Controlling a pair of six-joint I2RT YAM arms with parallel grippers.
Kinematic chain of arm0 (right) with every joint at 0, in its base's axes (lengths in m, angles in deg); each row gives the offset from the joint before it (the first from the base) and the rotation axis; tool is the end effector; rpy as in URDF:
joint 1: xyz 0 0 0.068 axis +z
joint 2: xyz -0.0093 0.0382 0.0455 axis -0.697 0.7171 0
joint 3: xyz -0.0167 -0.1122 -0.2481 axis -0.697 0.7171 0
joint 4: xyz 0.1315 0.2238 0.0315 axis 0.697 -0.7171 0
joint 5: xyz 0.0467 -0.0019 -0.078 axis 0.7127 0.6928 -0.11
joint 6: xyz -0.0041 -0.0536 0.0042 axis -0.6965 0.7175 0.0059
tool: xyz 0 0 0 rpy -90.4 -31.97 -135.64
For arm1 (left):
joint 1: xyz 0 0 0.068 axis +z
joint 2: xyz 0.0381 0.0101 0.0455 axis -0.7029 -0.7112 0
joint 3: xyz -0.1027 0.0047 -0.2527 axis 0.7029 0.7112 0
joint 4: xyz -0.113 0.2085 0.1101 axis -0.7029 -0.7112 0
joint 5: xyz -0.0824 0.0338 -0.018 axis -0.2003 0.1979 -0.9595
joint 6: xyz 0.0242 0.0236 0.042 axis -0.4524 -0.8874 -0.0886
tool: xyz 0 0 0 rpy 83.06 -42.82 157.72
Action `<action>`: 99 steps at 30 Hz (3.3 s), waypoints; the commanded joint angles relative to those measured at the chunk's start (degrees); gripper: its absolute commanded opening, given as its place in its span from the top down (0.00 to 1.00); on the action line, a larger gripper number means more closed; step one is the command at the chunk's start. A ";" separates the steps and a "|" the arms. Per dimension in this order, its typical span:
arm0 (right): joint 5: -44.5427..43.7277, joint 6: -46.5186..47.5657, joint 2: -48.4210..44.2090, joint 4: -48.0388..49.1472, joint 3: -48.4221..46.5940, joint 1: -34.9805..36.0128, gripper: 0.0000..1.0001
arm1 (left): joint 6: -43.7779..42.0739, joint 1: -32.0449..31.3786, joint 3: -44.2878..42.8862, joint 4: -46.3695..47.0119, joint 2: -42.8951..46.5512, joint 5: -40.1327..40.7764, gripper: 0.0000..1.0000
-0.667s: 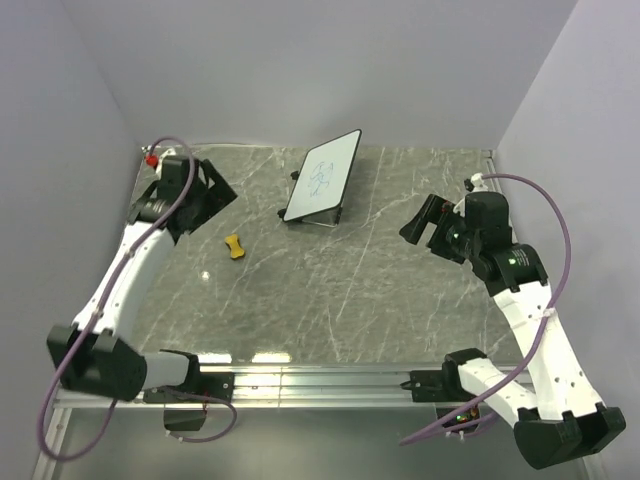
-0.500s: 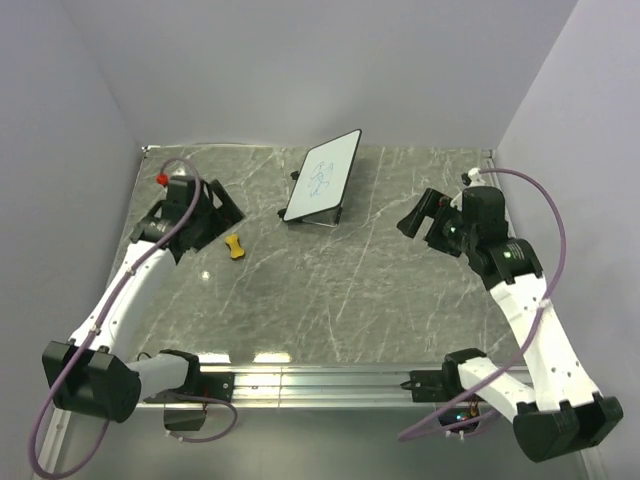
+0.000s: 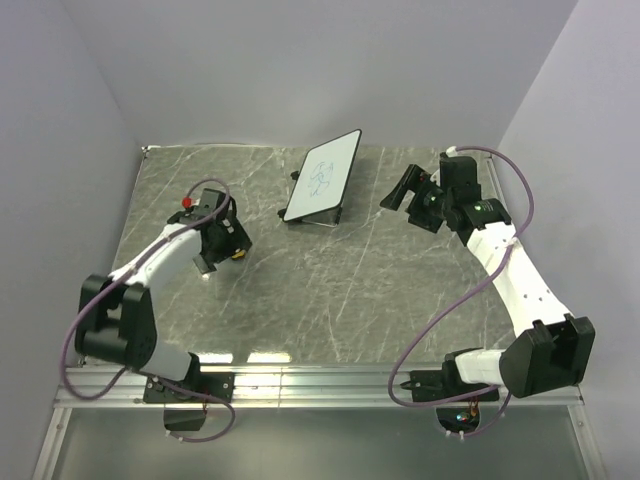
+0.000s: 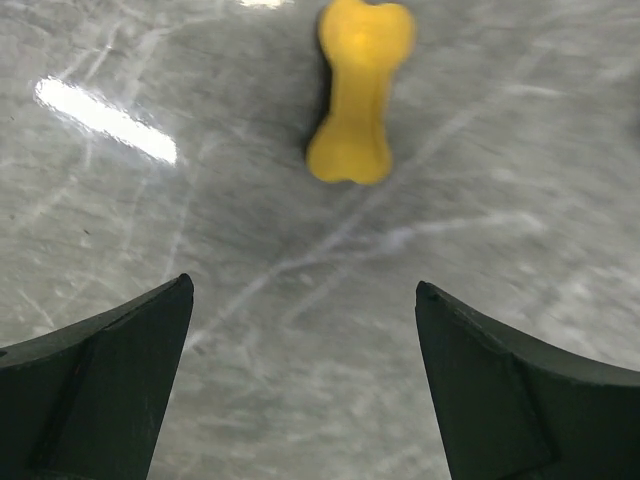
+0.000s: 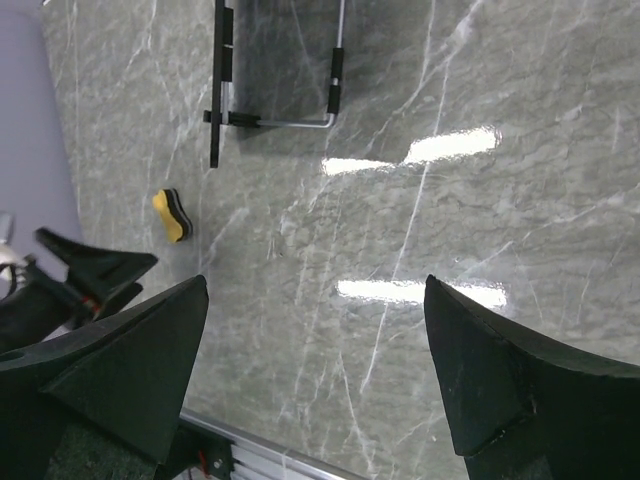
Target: Erase the whiteboard
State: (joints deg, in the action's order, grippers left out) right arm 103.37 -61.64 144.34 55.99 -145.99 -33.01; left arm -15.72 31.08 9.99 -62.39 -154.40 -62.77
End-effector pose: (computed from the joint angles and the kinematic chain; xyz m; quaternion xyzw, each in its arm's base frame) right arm 0.2756 0.0631 0.3385 0.1417 0.8851 0.2706 0.3510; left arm 0.2707 -0.0597 0.2320 -0.2945 0.9241 -0.0514 0.2380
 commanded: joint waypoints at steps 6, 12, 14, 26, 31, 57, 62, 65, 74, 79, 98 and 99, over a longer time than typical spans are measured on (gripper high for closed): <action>-2.28 2.23 -1.00 -0.19 0.45 -0.90 0.05 | -3.04 0.57 -4.35 5.95 -12.29 4.48 0.14; -4.05 4.35 -0.21 -1.42 0.11 -1.07 0.05 | -6.72 2.07 -10.59 7.54 -18.54 3.68 0.21; -4.40 4.96 0.84 -1.33 -0.33 -1.07 0.05 | -7.78 2.16 -12.17 7.71 -20.12 4.55 0.22; -4.49 4.70 12.26 -0.72 -10.52 -1.34 0.05 | -8.92 3.92 -8.84 9.82 -22.94 3.60 0.47; 5.16 3.65 16.74 6.38 -13.78 -1.34 0.06 | -10.15 4.62 -7.87 10.88 -23.55 2.90 0.65; 16.70 4.69 37.32 13.35 -18.70 8.69 0.63 | -7.52 4.36 -20.26 5.87 -20.74 -5.90 1.00; 13.98 9.08 38.37 7.12 -21.24 7.46 0.73 | -9.01 0.85 -26.40 4.03 -23.20 -6.42 1.00; 12.92 10.59 38.81 4.65 -22.48 5.18 0.75 | -9.45 -1.61 -30.35 2.97 -25.31 -7.12 1.00; 14.76 9.36 38.11 1.48 -26.08 -0.72 0.83 | -10.95 -7.59 -46.51 2.09 -33.74 -11.69 1.00; 16.34 8.04 39.08 -1.67 -30.29 0.68 0.84 | -11.22 -11.20 -56.37 2.61 -41.38 -15.81 1.00; 18.18 8.92 34.25 -14.34 -28.74 7.63 1.00 | -7.87 -15.77 -62.20 15.00 -46.68 -20.84 1.00; 18.28 8.92 34.16 -14.08 -27.59 7.63 1.00 | -7.52 -15.95 -61.32 16.40 -45.71 -21.19 1.00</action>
State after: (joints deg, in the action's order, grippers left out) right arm 118.50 -53.16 181.54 43.75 -177.05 -27.08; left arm -24.07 16.17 -52.28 -50.80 -203.32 -82.42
